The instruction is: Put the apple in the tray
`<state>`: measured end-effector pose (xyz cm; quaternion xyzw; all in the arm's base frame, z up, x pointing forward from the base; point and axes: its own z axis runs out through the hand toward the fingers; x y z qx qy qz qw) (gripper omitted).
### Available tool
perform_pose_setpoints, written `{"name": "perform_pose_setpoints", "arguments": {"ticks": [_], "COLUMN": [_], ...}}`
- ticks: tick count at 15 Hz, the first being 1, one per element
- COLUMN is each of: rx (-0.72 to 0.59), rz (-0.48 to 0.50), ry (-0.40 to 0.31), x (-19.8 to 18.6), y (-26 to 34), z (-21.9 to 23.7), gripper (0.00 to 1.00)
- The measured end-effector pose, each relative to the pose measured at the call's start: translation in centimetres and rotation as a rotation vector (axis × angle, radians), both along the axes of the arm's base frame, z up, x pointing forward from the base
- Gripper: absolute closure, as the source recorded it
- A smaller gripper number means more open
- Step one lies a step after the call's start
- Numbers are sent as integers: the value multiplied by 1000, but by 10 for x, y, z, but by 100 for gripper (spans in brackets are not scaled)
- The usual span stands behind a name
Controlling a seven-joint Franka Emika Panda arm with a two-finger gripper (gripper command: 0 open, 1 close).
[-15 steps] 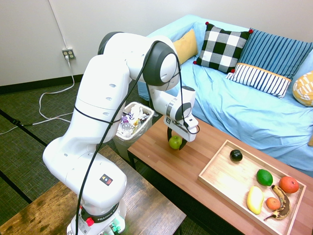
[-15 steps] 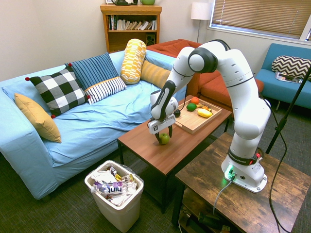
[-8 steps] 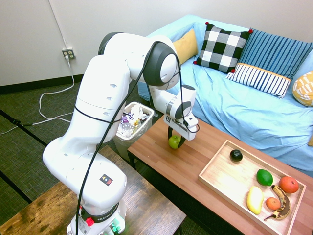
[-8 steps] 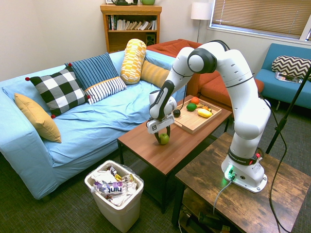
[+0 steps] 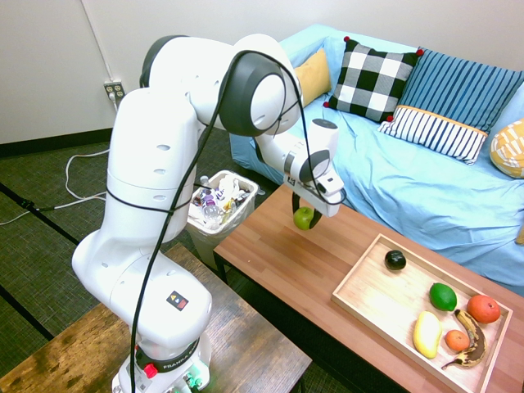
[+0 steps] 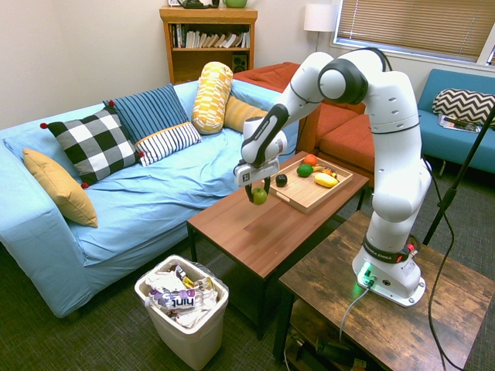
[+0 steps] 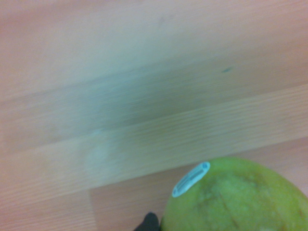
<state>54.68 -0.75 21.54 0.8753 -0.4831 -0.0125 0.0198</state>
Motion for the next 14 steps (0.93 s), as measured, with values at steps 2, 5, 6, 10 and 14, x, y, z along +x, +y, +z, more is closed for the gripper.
{"name": "perform_pose_setpoints", "arguments": {"ticks": [2,5,6,10,14], "rx": [-10,-35,-43,-98,-104], "rz": [-83,-215,-250,-372,-450], "ry": [-47,-61,-63,-78,-52], "x": [-1,-17,-22,-37,-34], "y": [-63,-150,-173,-248,-286], "z": [29,38,37,10,-31], "gripper": [100,100,100,100,100]}}
